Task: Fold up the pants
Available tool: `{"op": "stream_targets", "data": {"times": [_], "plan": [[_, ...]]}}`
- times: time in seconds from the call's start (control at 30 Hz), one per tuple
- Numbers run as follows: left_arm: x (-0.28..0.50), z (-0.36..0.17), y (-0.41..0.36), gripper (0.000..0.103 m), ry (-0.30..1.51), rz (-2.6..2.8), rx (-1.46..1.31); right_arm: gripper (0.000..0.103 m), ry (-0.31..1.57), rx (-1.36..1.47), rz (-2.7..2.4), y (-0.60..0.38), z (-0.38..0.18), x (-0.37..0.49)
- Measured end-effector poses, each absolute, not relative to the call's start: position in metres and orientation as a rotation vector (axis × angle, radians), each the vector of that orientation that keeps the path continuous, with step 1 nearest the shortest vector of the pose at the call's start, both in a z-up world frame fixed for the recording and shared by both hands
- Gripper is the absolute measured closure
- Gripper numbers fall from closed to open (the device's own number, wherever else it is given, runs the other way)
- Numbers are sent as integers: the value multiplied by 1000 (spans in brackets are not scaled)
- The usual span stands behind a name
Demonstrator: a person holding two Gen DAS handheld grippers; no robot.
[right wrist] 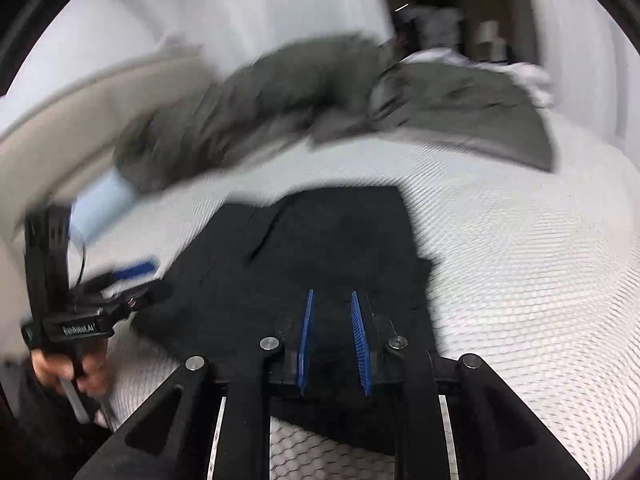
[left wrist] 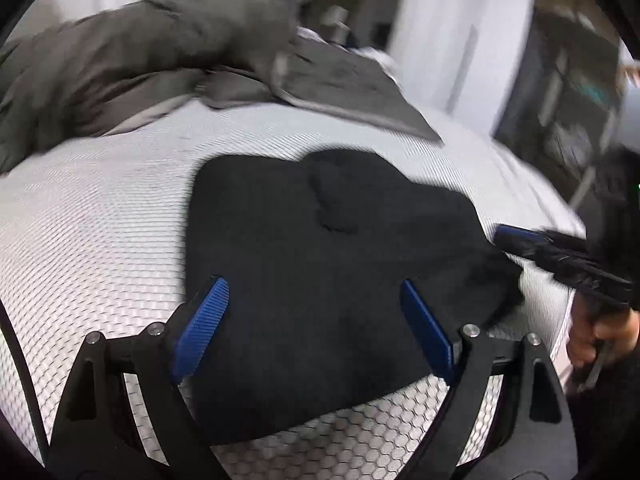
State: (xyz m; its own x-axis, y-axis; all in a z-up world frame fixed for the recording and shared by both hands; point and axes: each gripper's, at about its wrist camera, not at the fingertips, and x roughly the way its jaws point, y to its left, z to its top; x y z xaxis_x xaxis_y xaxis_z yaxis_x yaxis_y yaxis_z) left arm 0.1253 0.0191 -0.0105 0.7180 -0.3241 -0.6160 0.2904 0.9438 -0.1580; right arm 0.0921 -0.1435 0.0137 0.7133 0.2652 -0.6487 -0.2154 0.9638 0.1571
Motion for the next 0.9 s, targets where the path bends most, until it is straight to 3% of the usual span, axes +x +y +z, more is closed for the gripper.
{"op": "stream_targets", "data": {"times": [0.1,0.23,0.3,0.33,0.57,0.73,0.8,0.9], "plan": [[131,-25,4,17,758,-345,36,89,878,-107,249,-125,-18,108],[131,-30,10,17,786,-343,47,88,879,-58,243,-155,-7,97],[129,-28,12,17,787,-335,48,75,899,-73,173,-170,-11,94],[127,-24,13,17,783,-329,30,74,903,-74,139,-177,-14,95],[134,8,5,17,710,-377,64,74,726,-42,131,-166,21,112],[170,-20,4,17,873,-378,90,73,811,-152,192,-122,4,182],[165,-22,7,16,850,-399,137,80,878,-245,163,-116,-16,201],[162,-24,15,14,863,-413,128,81,891,-162,200,-138,-22,210]]}}
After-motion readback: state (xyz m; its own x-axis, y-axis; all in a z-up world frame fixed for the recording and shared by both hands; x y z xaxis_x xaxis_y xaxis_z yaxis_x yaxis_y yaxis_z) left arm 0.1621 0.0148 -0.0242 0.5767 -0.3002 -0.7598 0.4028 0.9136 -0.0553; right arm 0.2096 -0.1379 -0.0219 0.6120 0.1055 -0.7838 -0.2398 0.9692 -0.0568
